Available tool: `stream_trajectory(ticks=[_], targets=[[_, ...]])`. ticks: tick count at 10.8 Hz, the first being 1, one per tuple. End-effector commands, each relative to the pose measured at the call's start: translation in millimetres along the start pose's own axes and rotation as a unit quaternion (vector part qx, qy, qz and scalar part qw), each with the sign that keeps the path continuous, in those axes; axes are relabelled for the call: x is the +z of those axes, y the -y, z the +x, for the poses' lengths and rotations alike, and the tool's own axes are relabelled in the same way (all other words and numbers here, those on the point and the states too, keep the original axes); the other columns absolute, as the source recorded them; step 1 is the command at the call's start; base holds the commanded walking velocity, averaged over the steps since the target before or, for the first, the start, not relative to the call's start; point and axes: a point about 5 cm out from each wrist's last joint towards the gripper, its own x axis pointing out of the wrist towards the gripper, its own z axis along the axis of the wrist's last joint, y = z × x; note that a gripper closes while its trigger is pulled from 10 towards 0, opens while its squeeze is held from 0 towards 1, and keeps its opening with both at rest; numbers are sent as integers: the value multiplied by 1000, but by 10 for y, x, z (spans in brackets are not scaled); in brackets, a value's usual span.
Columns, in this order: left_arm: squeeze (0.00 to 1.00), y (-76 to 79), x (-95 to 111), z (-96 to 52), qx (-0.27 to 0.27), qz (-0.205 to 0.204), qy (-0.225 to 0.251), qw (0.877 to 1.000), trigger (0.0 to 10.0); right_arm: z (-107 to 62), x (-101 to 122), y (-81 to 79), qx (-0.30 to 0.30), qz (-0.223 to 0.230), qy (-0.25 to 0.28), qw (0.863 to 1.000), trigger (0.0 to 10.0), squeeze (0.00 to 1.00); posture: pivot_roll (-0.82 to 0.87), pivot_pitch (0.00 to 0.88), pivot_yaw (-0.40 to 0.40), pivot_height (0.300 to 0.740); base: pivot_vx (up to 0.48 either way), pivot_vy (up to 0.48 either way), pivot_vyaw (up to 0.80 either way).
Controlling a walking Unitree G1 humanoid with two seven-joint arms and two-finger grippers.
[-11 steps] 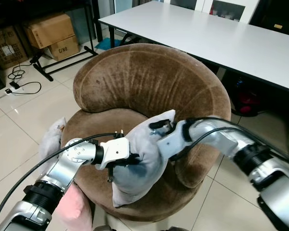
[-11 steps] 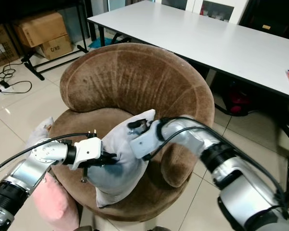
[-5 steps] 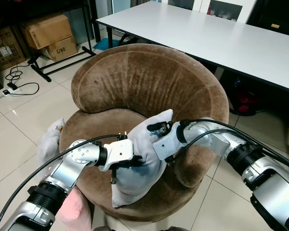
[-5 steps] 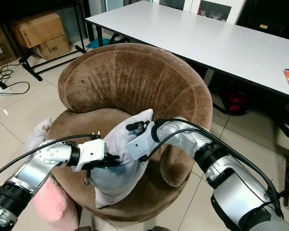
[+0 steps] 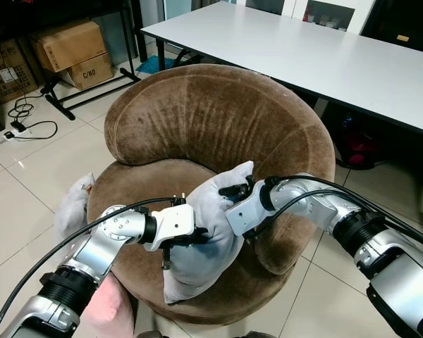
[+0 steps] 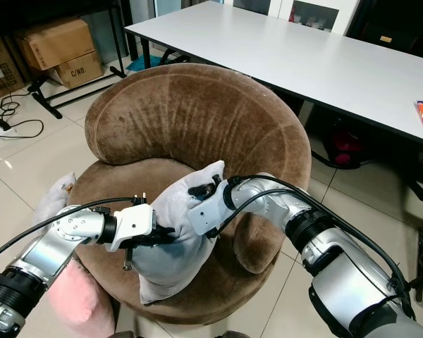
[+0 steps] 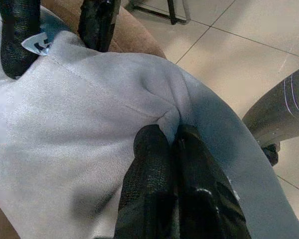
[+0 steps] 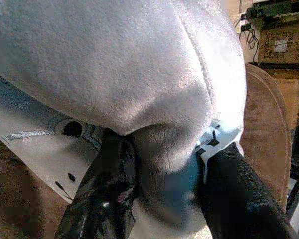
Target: Move the pillow to the sofa from floor
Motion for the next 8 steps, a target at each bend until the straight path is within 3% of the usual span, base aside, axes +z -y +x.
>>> stream_trajectory(ticks=[1,4,5,6,7,8], targets=[[0,19,-13,19,-10,5,-12,1000,0,14,9,-17,6,-2,2,1000,0,0,-36,0,-46,740,0,0,0],[0,21,-29,1,-5,7,-16,1000,0,32,19,-33,10,0,6,1000,0,0,-26,0,-51,740,0,0,0],[0,7,-32,-12,10,13,-19,1000,4078,36,21,-38,11,1,8,1000,0,0,-23,0,-52,740,0,0,0],[0,-13,-30,-23,29,12,-16,999,10000,40,24,-41,11,1,9,1000,0,0,-22,0,-52,740,0,0,0],[1000,-1,0,-72,23,-6,1,1000,10000,47,35,-52,11,3,12,1000,0,0,-19,0,-53,740,0,0,0],[1000,11,21,-143,28,-12,8,1000,10000,57,53,-62,10,16,21,1000,0,0,-18,0,-51,740,0,0,0]])
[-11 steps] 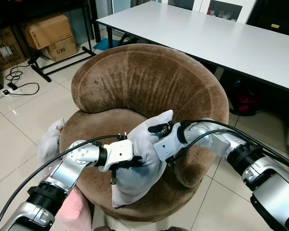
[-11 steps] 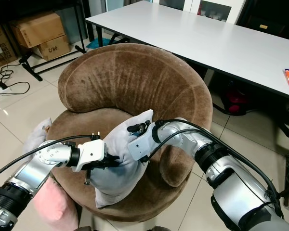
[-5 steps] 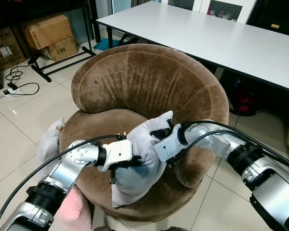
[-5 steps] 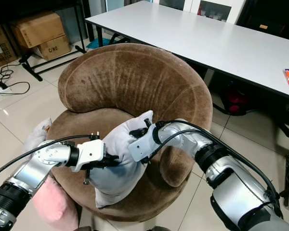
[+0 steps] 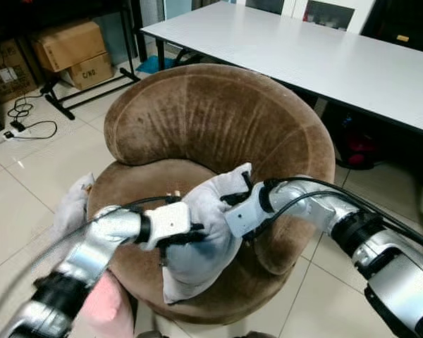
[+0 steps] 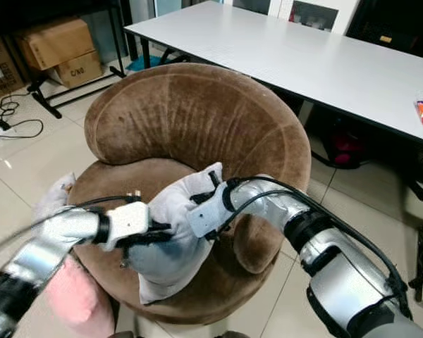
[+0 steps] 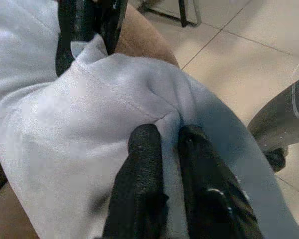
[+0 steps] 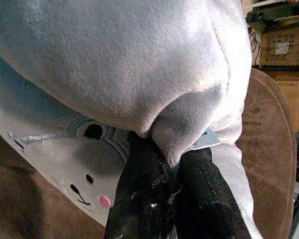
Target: Move the pillow to the sofa from floor
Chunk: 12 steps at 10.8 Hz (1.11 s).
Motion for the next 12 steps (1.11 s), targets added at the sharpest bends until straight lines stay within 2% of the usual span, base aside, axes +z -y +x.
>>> stream_trajectory(ticks=[1,2,3,4,5,7,8,9,10,12], targets=[[1000,-24,34,-60,14,-7,8,1000,10000,20,20,-45,5,22,14,1000,0,0,-18,0,-50,740,0,0,0],[1000,-55,62,-176,52,-27,24,998,10000,28,33,-17,-8,66,25,997,0,0,-16,0,-49,740,0,0,0],[1000,-76,120,-310,101,-49,53,992,10000,33,26,53,-34,147,43,988,0,0,-12,0,-50,740,0,0,0],[1000,-56,129,-399,126,-54,57,989,10000,13,-5,137,-55,195,49,978,0,0,-8,0,-52,740,0,0,0],[1000,28,127,-535,141,-64,59,986,10000,-31,-64,315,-100,284,66,951,0,0,-6,0,-52,740,0,0,0],[1000,169,134,-706,145,-86,53,984,10000,-60,-152,462,-144,389,71,907,0,0,8,0,-63,740,0,0,0],[1000,238,131,-790,147,-96,36,984,10000,-65,-188,516,-161,451,78,875,0,0,12,0,-66,740,0,0,0],[1000,295,103,-860,151,-102,18,983,10000,-81,-257,577,-190,527,79,825,0,0,20,0,-73,740,0,0,0],[1000,321,99,-876,149,-107,14,983,10000,-93,-293,597,-205,558,75,801,0,0,22,0,-76,740,0,0,0],[1000,390,121,-845,147,-123,13,981,10000,-164,-476,600,-268,677,48,683,0,0,23,0,-78,740,0,0,0]])
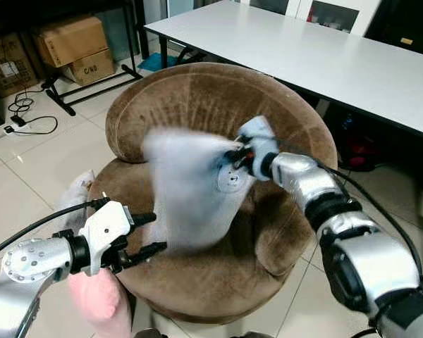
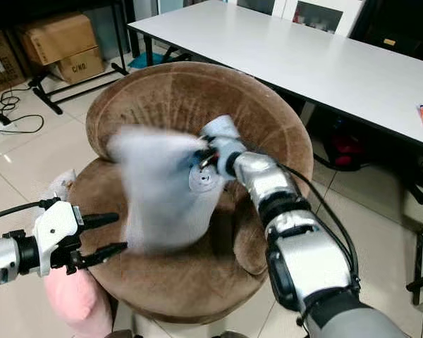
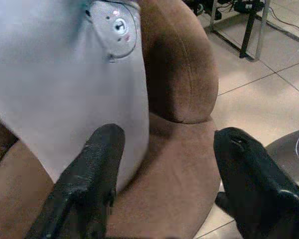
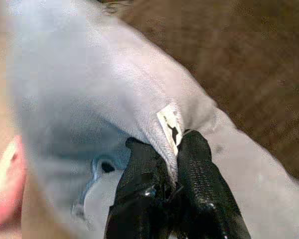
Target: Move the pillow to the sofa from floor
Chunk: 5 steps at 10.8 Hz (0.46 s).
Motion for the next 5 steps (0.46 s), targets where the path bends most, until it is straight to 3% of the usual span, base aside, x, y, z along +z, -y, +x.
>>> stream_trajectory(ticks=[1,4,5], targets=[[1000,21,22,0,-1,1,0,1000,10000,-25,142,77,-26,34,26,999,0,0,24,0,-79,740,0,0,0],[1000,83,5,-12,-5,-17,-2,1000,10000,-141,75,371,-165,167,11,972,0,0,23,0,-84,740,0,0,0],[1000,138,5,9,-11,-36,4,999,10000,-181,2,437,-208,236,-7,949,0,0,21,0,-84,740,0,0,0]])
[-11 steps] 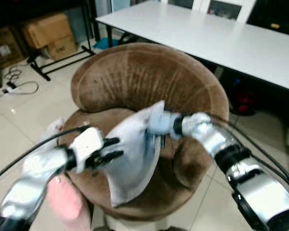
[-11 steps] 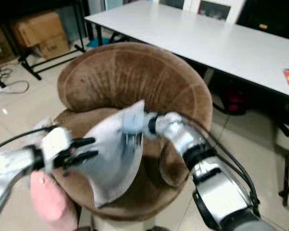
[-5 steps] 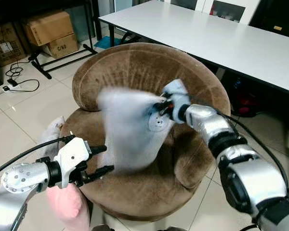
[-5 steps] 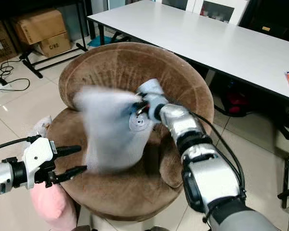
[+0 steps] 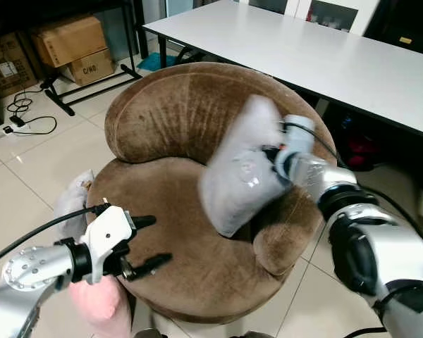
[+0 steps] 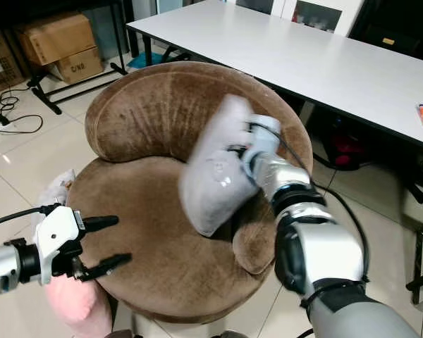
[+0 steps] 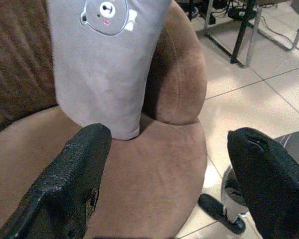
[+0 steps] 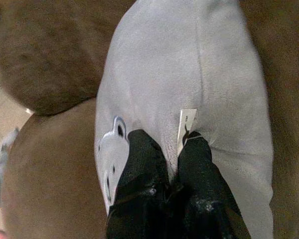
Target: Move the pillow to the sofa from floor
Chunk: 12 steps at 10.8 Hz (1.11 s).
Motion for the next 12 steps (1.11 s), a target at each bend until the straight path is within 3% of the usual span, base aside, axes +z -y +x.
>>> stream_trajectory(ticks=[1,2,3,4,5,7,8,10,12], targets=[[1000,56,25,29,-6,-5,5,1000,10000,-20,105,-4,-18,51,0,999,0,0,18,0,-85,740,0,0,0],[1000,75,26,45,-4,-11,9,1000,10000,-17,59,-15,-30,77,-21,996,0,0,19,0,-89,740,0,0,0],[1000,87,25,49,-3,-14,9,1000,10000,-15,73,-136,-5,49,-29,998,2471,0,20,0,-92,740,0,0,0],[1000,91,22,42,-1,-15,8,1000,10000,-28,153,-301,34,13,-28,999,2902,0,21,0,-94,740,0,0,0],[1000,92,23,41,2,-15,7,1000,10000,-45,204,-404,57,9,-32,998,3490,0,21,0,-96,740,0,0,0],[1000,111,82,45,-5,-31,25,999,10000,-126,372,-549,82,90,-63,991,588,0,20,0,-98,740,0,0,0],[1000,115,84,45,-9,-32,24,999,10000,-144,397,-582,91,112,-72,987,0,0,20,0,-98,740,0,0,0],[1000,122,81,52,-19,-35,20,999,10000,-156,350,-633,94,165,-106,976,0,0,13,0,-94,740,0,0,0],[1000,122,101,33,-33,-45,23,998,10000,-179,375,-727,110,172,-111,973,0,0,11,0,-94,740,0,0,0]])
